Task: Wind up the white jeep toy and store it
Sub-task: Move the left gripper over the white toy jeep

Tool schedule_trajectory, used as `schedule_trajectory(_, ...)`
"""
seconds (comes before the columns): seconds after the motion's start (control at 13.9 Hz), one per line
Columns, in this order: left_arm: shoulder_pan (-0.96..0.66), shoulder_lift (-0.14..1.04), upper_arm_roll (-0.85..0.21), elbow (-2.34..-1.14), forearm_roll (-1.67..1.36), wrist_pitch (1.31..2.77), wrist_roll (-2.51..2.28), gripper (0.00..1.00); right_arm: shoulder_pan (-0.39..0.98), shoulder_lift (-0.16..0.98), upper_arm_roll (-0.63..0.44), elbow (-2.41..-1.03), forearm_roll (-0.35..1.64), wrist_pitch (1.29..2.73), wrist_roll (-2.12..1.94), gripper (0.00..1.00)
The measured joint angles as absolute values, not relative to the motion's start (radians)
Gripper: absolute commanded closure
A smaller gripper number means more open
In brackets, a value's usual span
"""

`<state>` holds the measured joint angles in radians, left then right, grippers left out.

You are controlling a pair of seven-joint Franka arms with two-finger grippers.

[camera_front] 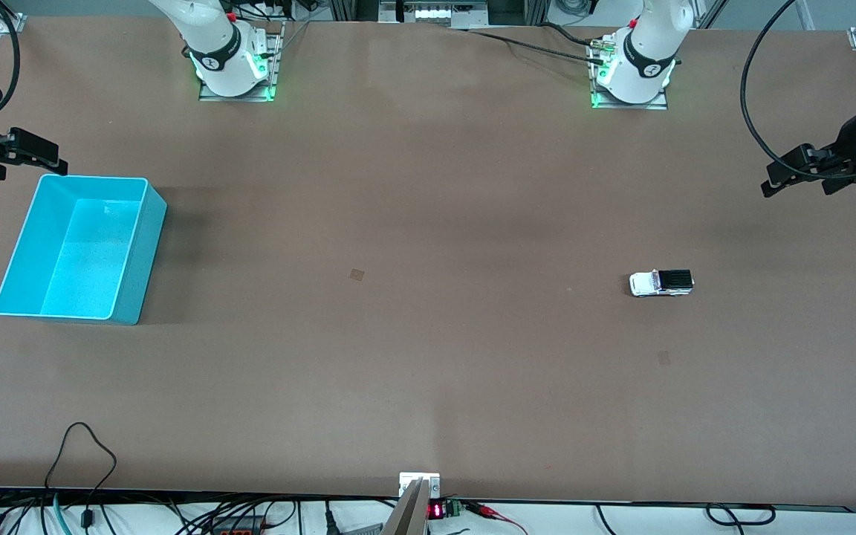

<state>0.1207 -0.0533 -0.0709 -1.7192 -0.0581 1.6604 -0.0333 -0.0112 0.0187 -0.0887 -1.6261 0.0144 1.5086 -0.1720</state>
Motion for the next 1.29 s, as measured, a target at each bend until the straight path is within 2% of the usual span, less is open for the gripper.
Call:
schedule_trajectory(0.65, 0.117, -0.042, -0.079, -1.759, -0.058, 1.661, -0.033, 0.0, -0.011, 0.032, -0.089, -1.626, 0.014, 1.51, -0.172, 0.0)
schedule_trajectory(1.29, 0.085, 0.2, -0.104, -1.729, -0.057, 1.696, -0.032, 0.0, -0.011, 0.028, -0.088, -1.625, 0.015, 1.511, -0.172, 0.0)
